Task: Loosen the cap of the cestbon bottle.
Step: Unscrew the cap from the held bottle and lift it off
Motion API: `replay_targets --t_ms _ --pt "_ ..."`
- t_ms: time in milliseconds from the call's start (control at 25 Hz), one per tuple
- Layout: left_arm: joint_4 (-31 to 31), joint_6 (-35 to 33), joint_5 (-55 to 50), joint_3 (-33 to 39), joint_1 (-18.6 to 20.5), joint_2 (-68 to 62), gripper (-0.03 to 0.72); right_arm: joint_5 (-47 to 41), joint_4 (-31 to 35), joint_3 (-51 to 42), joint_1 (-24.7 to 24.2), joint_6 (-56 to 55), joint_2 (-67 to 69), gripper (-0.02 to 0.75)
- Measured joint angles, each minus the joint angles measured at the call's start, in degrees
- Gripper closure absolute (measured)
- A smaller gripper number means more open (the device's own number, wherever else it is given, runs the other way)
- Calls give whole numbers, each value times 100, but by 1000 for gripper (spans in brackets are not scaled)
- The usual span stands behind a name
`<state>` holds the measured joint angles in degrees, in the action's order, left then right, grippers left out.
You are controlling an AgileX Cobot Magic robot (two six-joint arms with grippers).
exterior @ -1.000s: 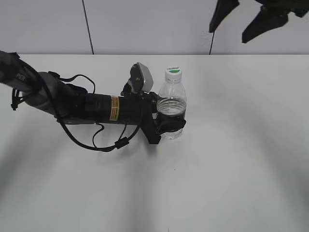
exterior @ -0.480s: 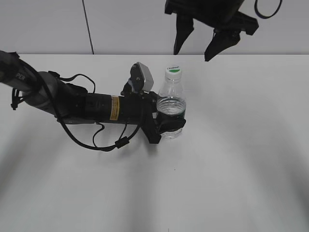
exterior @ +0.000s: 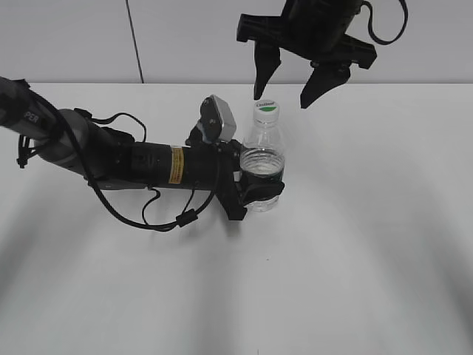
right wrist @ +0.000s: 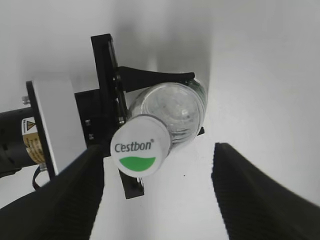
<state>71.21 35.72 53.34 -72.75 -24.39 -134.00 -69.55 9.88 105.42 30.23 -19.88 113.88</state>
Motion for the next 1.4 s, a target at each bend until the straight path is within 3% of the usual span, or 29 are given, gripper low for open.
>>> replay_targets --t_ms 840,1120,1400 --pt "-21 -192 -184 0 -35 37 323 0 340 0 11 -12 331 223" --pt "-21 -197 -194 0 -35 37 323 0 340 0 11 -6 331 344" --pt "-27 -197 -199 -1 -35 37 324 0 266 109 17 46 334 363"
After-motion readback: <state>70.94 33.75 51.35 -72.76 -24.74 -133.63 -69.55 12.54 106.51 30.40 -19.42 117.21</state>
